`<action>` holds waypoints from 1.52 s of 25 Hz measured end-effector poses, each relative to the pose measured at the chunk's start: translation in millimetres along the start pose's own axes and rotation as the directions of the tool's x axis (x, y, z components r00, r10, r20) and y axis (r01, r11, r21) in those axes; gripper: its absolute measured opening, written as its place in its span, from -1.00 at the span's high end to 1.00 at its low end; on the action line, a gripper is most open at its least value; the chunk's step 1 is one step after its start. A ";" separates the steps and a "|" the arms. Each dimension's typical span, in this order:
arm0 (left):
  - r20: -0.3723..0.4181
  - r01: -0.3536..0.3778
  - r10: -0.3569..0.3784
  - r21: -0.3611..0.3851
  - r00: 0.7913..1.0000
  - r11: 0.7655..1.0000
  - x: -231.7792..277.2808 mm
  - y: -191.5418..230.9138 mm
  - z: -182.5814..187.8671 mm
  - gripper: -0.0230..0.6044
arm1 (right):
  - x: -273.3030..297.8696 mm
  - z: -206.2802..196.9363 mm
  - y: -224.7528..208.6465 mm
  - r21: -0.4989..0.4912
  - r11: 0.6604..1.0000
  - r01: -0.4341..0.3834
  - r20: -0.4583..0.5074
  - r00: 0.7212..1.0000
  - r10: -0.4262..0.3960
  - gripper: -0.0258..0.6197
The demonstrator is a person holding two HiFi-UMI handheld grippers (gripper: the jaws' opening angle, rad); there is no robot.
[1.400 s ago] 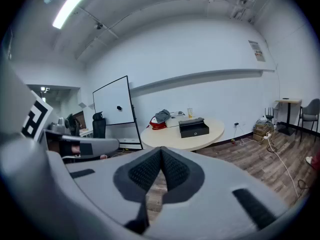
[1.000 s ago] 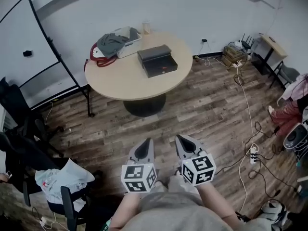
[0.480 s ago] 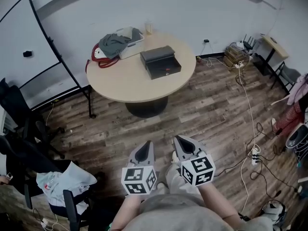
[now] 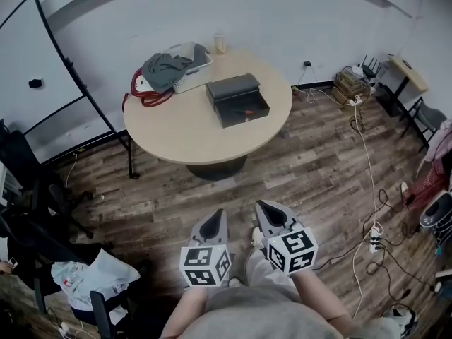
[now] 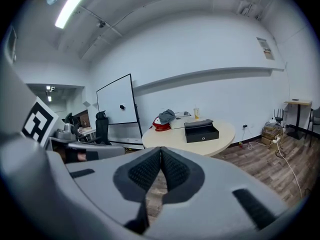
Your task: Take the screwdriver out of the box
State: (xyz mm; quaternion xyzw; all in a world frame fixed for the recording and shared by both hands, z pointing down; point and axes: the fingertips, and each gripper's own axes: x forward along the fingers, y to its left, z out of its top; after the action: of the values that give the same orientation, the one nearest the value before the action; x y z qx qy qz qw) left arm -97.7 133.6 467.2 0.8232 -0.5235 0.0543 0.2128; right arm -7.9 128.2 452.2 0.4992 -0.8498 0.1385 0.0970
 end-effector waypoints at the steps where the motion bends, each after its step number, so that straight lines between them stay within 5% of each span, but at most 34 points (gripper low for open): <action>1: 0.000 -0.001 0.001 -0.002 1.000 1.000 9.2 1.6 4.2 0.92 | 7.6 4.6 -5.9 -0.004 1.000 -0.004 0.003 1.000 0.004 0.92; 19: 0.074 -0.092 0.093 -0.019 0.993 0.996 174.4 7.7 93.0 0.92 | 120.1 87.1 -137.1 -0.081 0.993 -0.090 0.020 0.996 0.092 0.92; 38: 0.071 -0.215 0.218 -0.050 0.973 0.975 251.1 13.2 105.2 0.91 | 182.3 100.2 -216.2 -0.085 0.979 -0.186 -0.010 0.982 0.186 0.92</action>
State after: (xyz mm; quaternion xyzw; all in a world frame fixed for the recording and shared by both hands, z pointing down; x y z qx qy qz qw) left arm -11.5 -124.7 454.4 0.7581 -0.6188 0.0348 0.2028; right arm 90.7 -155.0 442.9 0.4128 -0.8978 0.1111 0.1056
